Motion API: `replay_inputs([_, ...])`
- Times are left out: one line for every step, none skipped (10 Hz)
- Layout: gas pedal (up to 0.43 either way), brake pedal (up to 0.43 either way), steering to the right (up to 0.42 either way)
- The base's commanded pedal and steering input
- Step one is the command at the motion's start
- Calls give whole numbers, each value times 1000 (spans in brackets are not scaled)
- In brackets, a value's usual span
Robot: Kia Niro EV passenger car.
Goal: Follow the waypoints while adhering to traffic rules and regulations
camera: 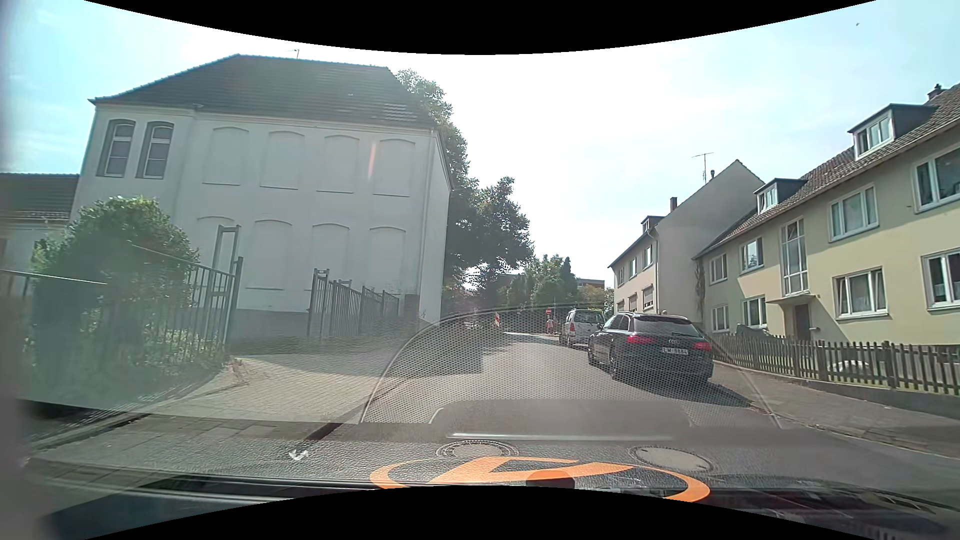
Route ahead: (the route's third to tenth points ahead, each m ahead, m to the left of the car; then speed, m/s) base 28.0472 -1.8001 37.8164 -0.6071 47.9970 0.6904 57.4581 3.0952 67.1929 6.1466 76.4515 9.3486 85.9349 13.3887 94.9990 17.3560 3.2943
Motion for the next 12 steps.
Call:
replay_inputs([189, 0, -15])
replay_inputs([189, 0, -15])
replay_inputs([189, 0, -15])
replay_inputs([189, 0, -14])
replay_inputs([189, 0, -14])
replay_inputs([189, 0, -13])
replay_inputs([189, 0, -12])
replay_inputs([189, 0, -11])
replay_inputs([189, 0, -11])
replay_inputs([189, 0, -11])
replay_inputs([189, 0, -9])
replay_inputs([189, 0, -5])
